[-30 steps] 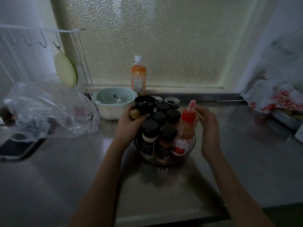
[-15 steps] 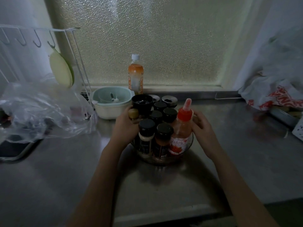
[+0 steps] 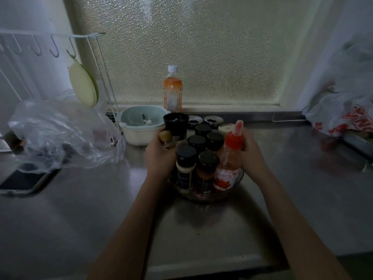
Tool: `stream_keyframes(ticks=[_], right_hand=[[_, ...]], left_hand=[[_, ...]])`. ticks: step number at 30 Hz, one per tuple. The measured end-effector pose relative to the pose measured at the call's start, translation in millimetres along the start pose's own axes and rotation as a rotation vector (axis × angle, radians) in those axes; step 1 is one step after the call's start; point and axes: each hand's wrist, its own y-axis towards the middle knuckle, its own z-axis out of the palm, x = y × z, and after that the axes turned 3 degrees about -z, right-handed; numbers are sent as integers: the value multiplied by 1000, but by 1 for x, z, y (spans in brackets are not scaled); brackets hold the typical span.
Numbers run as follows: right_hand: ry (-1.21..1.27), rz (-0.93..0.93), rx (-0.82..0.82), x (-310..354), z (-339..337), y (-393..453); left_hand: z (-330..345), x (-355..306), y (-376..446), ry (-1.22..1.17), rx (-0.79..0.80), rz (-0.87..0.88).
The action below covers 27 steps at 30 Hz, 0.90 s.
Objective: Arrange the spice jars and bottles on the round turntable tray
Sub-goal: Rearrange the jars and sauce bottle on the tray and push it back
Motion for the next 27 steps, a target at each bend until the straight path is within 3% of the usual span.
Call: stream_keyframes(ticks=[6,11,16,21,24,27], right_hand=[[69,72,56,-12,-6,-12],[-35,-122,-7,23,-16,-1],[-306,-271,281,44,-15,24],[-441,-199,499,45,-20,39],[-485,-211,518,50,-19,41],[-384,-204,428,62,-22,38]], left_hand=[[-1,6,5,-26,90,-15],[-2,3,1,-28,113,2],[-5,4,-1,27,56,57],[-5,5,-3,31,86,24],[-5,8,0,45,104,10],[-5,12,2,50,95,18]])
